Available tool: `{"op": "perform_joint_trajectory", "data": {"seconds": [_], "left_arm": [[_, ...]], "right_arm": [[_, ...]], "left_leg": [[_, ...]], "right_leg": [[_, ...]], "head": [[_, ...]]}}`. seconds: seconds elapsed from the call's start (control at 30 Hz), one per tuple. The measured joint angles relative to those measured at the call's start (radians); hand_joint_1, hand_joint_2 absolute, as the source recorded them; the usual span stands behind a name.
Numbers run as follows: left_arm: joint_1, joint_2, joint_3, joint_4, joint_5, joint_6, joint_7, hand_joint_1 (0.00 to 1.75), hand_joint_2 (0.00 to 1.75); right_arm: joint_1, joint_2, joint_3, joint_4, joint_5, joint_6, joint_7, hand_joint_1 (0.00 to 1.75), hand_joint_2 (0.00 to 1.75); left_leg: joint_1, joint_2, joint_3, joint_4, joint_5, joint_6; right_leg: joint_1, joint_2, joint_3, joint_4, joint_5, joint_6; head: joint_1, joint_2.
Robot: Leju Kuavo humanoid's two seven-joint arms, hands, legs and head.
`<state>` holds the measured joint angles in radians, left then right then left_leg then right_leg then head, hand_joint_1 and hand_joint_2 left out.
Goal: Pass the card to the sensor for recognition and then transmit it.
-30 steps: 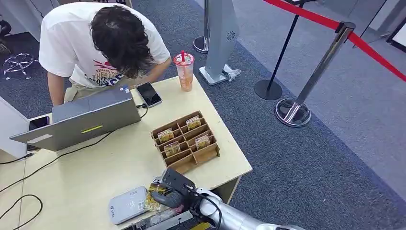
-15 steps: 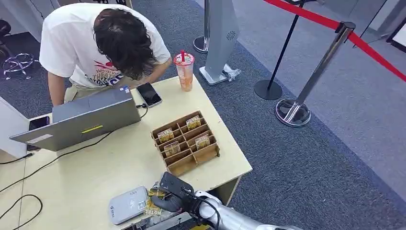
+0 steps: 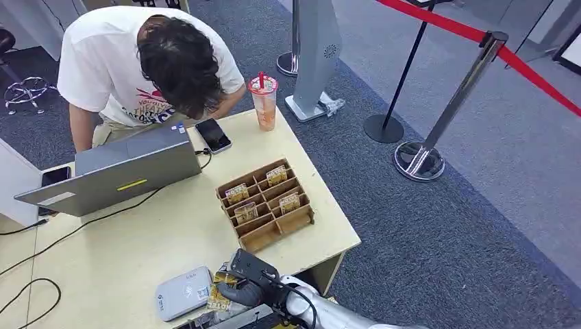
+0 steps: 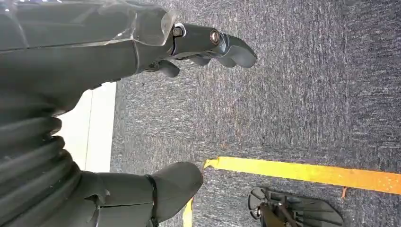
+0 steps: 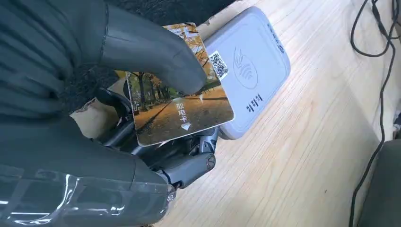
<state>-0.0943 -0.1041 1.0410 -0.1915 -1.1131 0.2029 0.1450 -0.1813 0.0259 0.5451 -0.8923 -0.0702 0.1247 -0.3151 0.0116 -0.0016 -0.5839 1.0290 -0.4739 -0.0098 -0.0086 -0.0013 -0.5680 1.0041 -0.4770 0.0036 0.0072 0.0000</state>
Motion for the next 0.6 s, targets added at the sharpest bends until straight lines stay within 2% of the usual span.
{"op": "perform_joint_trajectory", "data": {"seconds": [0.6], "left_arm": [[0.001,0.009,0.0,0.0,0.0,-0.002,0.009,0.0,1.75]], "right_arm": [[-0.004,-0.044,-0.017,-0.137,-0.025,-0.007,-0.022,1.75,1.75]], "left_leg": [[0.0,0.0,0.0,0.0,0.0,0.0]], "right_leg": [[0.0,0.0,0.0,0.0,0.0,0.0]], "head": [[0.0,0.0]]}}
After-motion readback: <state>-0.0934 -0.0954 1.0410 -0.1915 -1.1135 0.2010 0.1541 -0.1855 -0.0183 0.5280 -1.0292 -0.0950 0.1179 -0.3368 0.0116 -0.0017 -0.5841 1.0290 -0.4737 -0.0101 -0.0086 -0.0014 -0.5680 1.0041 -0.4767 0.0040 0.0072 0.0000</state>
